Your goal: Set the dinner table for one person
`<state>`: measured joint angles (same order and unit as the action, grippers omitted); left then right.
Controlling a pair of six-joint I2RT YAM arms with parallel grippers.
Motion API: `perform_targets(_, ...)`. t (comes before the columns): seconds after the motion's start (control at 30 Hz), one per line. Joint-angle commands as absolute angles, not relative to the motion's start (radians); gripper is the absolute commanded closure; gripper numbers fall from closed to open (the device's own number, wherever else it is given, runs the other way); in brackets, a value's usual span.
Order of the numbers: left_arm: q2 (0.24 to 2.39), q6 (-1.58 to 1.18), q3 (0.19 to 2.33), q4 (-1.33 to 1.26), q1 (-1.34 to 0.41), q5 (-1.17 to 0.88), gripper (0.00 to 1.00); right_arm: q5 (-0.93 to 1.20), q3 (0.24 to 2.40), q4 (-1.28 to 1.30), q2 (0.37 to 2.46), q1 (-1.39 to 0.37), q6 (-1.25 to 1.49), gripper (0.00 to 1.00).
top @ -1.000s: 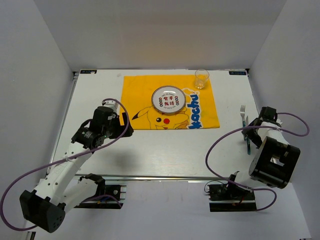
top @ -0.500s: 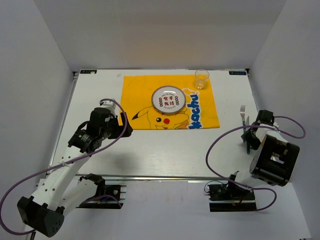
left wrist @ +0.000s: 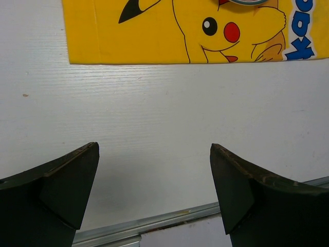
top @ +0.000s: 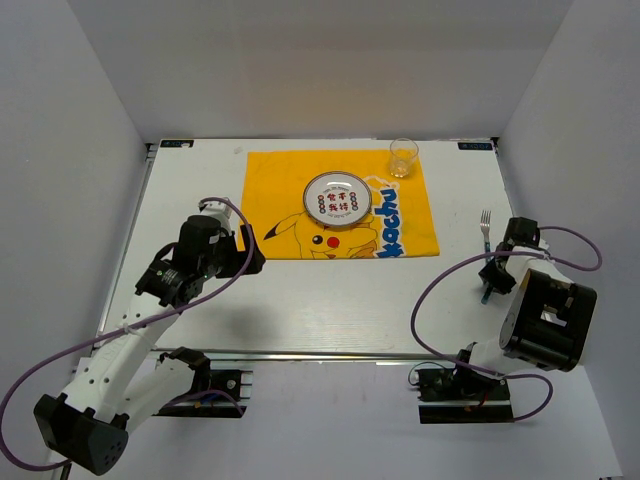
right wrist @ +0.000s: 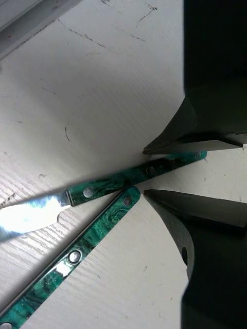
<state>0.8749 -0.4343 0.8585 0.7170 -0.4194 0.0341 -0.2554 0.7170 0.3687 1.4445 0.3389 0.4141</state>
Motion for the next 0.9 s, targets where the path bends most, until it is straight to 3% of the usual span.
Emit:
perform_targets(0.0,0.851,-0.430,0.864,0.713,-0.423,0.044,0.02,-0.233,0.698,0.410,1.466,0.314,0.403,0.60)
perform_targets(0.3,0.859,-0.431,0.870,0.718,-0.423,0.052,0.02,-0.261,0.696,0.425,1.463,0.287,0.414,0.72)
perform_targets(0.33,0.858,-0.431,0.870,0.719,-0.423,0.052,0.02,-0.261,0.695,0.423,1.460,0.285,0.416,0.81)
perform_targets(0.57,0.853,-0.434,0.870,0.721,-0.423,0.060,0.02,-0.262,0.687,0.431,1.447,0.287,0.428,0.88)
perform_targets(0.6,0.853,-0.433,0.870,0.721,-0.423,0.060,0.02,-0.265,0.687,0.440,1.439,0.287,0.429,0.99)
perform_targets(0.87,0.862,-0.433,0.870,0.719,-0.423,0.057,0.02,-0.299,0.692,0.488,1.362,0.287,0.463,1.00)
